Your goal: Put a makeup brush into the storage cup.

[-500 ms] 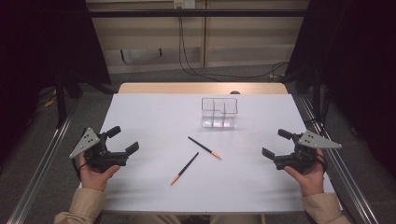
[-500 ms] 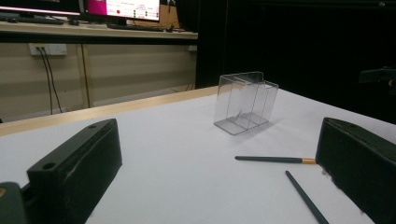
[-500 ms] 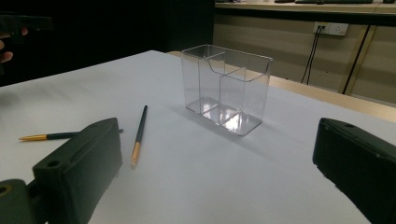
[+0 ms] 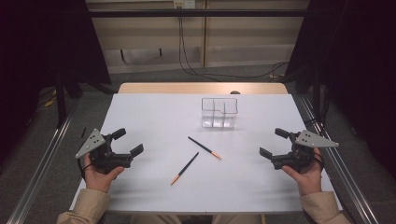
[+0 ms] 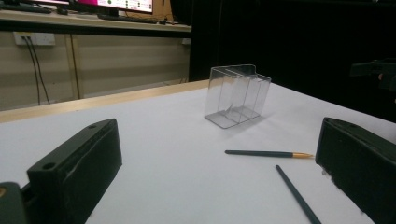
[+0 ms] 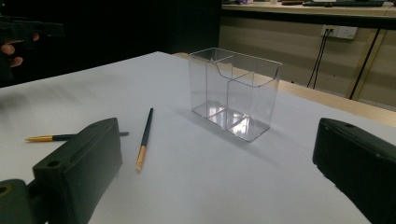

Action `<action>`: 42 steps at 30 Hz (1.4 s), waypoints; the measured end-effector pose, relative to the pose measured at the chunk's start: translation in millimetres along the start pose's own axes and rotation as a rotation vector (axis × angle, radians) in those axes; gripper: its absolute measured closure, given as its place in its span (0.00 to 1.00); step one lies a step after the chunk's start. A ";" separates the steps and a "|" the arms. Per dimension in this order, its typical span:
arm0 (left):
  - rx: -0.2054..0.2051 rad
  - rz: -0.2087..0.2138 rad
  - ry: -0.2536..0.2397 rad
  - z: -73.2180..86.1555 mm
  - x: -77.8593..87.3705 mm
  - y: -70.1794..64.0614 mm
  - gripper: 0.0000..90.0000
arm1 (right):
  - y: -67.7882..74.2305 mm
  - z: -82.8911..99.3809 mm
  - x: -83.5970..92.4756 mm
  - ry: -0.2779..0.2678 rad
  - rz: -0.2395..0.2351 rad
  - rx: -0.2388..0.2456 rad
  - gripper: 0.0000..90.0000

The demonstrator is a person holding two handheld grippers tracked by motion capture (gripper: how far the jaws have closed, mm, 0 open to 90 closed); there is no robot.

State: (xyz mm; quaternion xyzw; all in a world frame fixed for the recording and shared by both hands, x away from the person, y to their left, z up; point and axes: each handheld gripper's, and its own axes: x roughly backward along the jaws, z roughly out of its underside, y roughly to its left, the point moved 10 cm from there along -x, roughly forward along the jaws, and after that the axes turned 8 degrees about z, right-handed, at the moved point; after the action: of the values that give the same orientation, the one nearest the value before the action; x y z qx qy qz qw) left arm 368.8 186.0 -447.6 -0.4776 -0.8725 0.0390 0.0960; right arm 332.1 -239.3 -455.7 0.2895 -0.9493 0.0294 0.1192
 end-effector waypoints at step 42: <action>0.075 0.091 0.473 43.1 -107.3 -55.4 0.01 | 0.1 3.7 1.0 0.015 0.001 0.003 0.01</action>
State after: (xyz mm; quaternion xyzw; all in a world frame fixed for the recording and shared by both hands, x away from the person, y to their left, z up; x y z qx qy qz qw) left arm 370.6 66.8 -494.9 -0.5084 -0.8011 -0.0376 0.3135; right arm 330.5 -240.3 -458.9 0.2889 -0.9485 0.0329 0.1261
